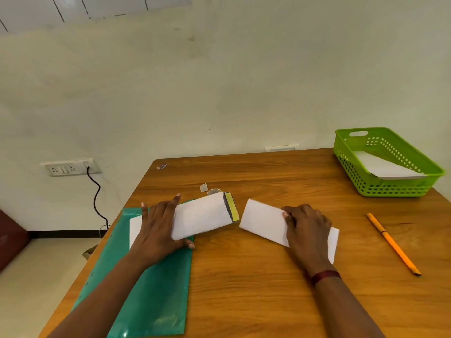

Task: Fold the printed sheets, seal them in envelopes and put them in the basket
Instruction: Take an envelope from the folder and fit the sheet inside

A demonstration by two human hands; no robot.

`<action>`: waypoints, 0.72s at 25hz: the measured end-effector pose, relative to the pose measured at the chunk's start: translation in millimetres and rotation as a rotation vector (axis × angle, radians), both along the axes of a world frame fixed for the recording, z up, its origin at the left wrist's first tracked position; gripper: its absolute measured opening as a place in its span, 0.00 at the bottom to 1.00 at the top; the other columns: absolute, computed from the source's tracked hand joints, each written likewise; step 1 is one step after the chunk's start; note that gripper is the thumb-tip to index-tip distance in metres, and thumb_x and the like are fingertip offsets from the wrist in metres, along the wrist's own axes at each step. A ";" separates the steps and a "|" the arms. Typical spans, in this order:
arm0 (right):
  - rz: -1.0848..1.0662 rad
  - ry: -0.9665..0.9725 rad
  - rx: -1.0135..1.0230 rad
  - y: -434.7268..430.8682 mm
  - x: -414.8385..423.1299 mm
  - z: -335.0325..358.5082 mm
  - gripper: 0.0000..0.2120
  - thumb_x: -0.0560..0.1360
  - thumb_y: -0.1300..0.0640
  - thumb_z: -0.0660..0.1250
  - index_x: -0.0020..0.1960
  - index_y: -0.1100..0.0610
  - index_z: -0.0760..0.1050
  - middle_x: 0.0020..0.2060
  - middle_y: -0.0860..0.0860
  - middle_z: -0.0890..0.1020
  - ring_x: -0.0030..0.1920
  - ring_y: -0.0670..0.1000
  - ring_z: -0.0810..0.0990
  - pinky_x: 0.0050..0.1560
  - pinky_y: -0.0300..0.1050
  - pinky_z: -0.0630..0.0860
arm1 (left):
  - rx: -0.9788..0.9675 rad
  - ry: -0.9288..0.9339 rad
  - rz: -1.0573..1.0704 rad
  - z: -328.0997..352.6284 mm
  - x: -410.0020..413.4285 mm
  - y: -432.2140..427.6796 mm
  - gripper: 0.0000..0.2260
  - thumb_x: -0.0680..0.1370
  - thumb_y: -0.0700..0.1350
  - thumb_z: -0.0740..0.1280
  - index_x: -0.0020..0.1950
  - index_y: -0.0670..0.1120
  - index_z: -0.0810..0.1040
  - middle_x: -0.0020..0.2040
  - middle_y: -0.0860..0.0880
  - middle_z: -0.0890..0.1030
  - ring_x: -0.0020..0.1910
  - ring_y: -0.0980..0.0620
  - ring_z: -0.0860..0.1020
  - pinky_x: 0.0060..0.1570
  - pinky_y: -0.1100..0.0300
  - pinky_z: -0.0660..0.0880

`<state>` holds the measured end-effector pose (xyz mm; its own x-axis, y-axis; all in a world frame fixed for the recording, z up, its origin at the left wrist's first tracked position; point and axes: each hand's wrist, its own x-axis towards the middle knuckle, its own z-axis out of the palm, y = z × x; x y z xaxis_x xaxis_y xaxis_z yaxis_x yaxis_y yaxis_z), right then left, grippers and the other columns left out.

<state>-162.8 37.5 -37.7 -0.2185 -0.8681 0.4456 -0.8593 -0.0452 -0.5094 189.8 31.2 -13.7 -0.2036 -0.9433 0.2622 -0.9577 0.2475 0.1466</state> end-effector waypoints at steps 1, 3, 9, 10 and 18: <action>-0.053 -0.046 -0.048 -0.7 -2.1 0.4 0.10 0.79 0.54 0.64 0.58 0.50 0.81 0.47 0.50 0.81 0.49 0.55 0.75 0.54 0.52 0.64 | 0.000 -0.001 -0.004 -0.3 -0.8 0.0 0.55 0.59 0.75 0.68 0.78 0.51 0.51 0.68 0.43 0.69 0.69 0.42 0.66 0.74 0.36 0.40; -0.095 -0.170 -0.124 -0.8 -4.8 1.8 0.10 0.79 0.54 0.64 0.57 0.52 0.81 0.48 0.51 0.83 0.51 0.55 0.75 0.54 0.49 0.61 | -0.001 -0.006 -0.015 -0.7 -1.8 -0.3 0.55 0.59 0.75 0.68 0.78 0.52 0.50 0.68 0.44 0.69 0.69 0.42 0.66 0.74 0.35 0.40; -0.038 -0.351 -0.268 0.1 -2.1 3.8 0.09 0.79 0.56 0.63 0.56 0.54 0.80 0.51 0.52 0.83 0.52 0.55 0.76 0.58 0.54 0.65 | 0.024 -0.072 -0.044 6.3 -6.5 0.3 0.53 0.62 0.75 0.67 0.78 0.58 0.46 0.67 0.46 0.68 0.69 0.44 0.64 0.73 0.35 0.37; -0.014 -0.348 -0.275 0.7 -0.5 3.7 0.09 0.79 0.55 0.63 0.55 0.54 0.80 0.51 0.52 0.83 0.52 0.55 0.77 0.58 0.54 0.65 | 0.021 -0.076 -0.047 7.3 -8.0 0.8 0.52 0.62 0.74 0.67 0.78 0.58 0.45 0.67 0.46 0.68 0.68 0.44 0.64 0.73 0.35 0.37; 0.123 -0.288 -0.241 0.2 1.1 0.3 0.10 0.78 0.51 0.61 0.53 0.50 0.80 0.48 0.46 0.83 0.48 0.46 0.73 0.56 0.48 0.63 | 0.019 -0.117 -0.062 10.3 -16.5 1.1 0.55 0.61 0.75 0.68 0.79 0.55 0.47 0.66 0.46 0.67 0.68 0.45 0.64 0.72 0.34 0.36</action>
<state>-161.7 37.6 -37.4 -0.2650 -0.7734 0.5759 -0.6636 -0.2870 -0.6908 173.3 32.3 -3.3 -0.2893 -0.9326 0.2156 -0.9516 0.3046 0.0404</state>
